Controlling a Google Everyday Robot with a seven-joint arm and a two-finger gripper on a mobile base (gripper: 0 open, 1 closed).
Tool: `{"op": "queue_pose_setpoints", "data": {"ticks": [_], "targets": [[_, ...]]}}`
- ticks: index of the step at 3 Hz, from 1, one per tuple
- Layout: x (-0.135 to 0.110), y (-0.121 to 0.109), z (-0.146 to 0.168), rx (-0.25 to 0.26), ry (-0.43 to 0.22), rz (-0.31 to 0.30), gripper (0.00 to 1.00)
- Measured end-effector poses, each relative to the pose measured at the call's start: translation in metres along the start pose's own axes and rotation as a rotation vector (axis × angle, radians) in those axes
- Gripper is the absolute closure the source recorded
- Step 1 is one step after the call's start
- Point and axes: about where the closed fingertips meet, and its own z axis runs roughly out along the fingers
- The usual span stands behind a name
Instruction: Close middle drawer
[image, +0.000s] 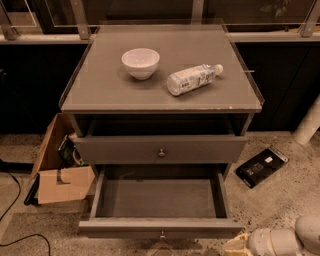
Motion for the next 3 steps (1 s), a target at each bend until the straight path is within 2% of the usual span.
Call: {"op": "queue_pose_setpoints", "data": {"ticks": [1, 2, 3], "targets": [[0.015, -0.014, 0.016, -0.011, -0.019, 0.013, 1.00], [0.015, -0.023, 0.025, -0.037, -0.040, -0.009, 1.00], [0.002, -0.037, 0.037, -0.068, -0.058, -0.056, 1.00]]}}
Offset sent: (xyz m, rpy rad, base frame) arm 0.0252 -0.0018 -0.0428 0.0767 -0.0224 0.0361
